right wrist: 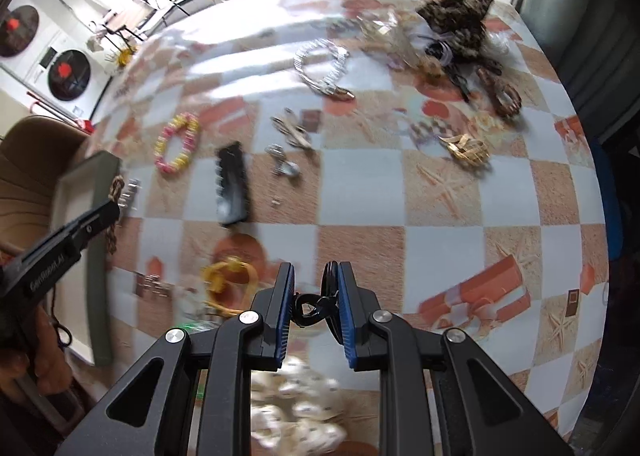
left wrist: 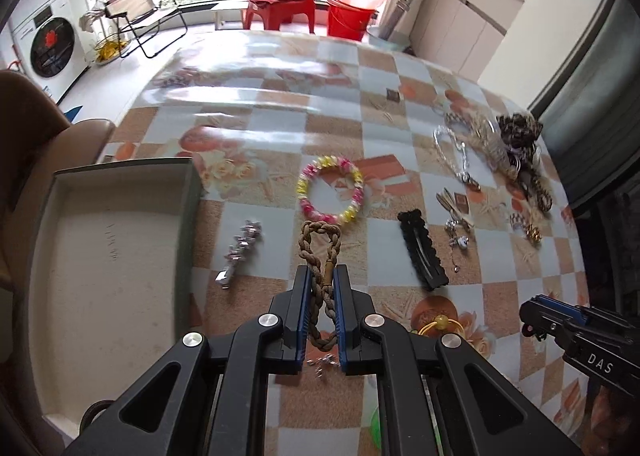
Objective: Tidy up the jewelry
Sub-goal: 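Carry both items into the white tray and open both tools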
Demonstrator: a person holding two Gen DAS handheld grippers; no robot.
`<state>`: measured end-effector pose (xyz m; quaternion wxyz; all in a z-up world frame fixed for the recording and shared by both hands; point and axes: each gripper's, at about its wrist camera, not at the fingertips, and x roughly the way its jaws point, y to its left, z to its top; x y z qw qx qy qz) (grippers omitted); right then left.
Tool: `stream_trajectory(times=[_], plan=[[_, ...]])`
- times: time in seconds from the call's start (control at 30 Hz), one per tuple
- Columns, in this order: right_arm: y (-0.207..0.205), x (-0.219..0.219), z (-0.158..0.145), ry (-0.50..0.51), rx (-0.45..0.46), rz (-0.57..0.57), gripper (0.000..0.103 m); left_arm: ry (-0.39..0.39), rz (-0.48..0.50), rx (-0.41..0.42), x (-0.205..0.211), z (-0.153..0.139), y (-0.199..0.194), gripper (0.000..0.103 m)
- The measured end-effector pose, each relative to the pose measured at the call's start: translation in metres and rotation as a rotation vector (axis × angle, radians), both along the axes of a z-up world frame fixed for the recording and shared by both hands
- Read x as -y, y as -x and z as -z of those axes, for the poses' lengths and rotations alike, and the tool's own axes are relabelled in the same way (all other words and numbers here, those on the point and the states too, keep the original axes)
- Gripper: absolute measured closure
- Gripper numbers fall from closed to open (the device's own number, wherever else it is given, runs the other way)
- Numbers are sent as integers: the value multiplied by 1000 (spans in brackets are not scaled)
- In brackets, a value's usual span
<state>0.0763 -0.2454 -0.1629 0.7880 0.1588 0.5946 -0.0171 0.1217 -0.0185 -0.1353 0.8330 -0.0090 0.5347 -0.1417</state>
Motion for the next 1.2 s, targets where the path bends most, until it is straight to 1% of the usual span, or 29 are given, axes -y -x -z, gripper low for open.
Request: stream_trajectory(times=[0.07, 0.17, 0.3, 0.47, 0.6, 0.8, 0.87, 1.03, 1.2], plan=[[0, -9, -8, -8, 16, -22, 80, 4, -32, 13, -18, -10, 1, 88], [-18, -36, -19, -29, 39, -69, 80, -3, -72, 16, -46, -16, 0, 88], [-43, -79, -29, -79, 63, -140, 80, -33, -139, 28, -88, -17, -2, 88], [-74, -133, -32, -118, 98, -216, 80, -74, -237, 22, -143, -7, -13, 88], [-101, -173, -26, -152, 108, -256, 80, -105, -282, 12, -173, 9, -23, 88], [-140, -236, -8, -178, 103, -311, 80, -134, -308, -13, -196, 37, -45, 88], [-148, -248, 0, -173, 102, -323, 80, -148, -316, -27, -201, 49, -52, 88], [-170, -262, 29, -162, 56, -296, 80, -172, -323, -51, -207, 66, -57, 88], [-179, -271, 46, -124, 33, -296, 80, -193, -324, -55, -206, 75, -58, 88]])
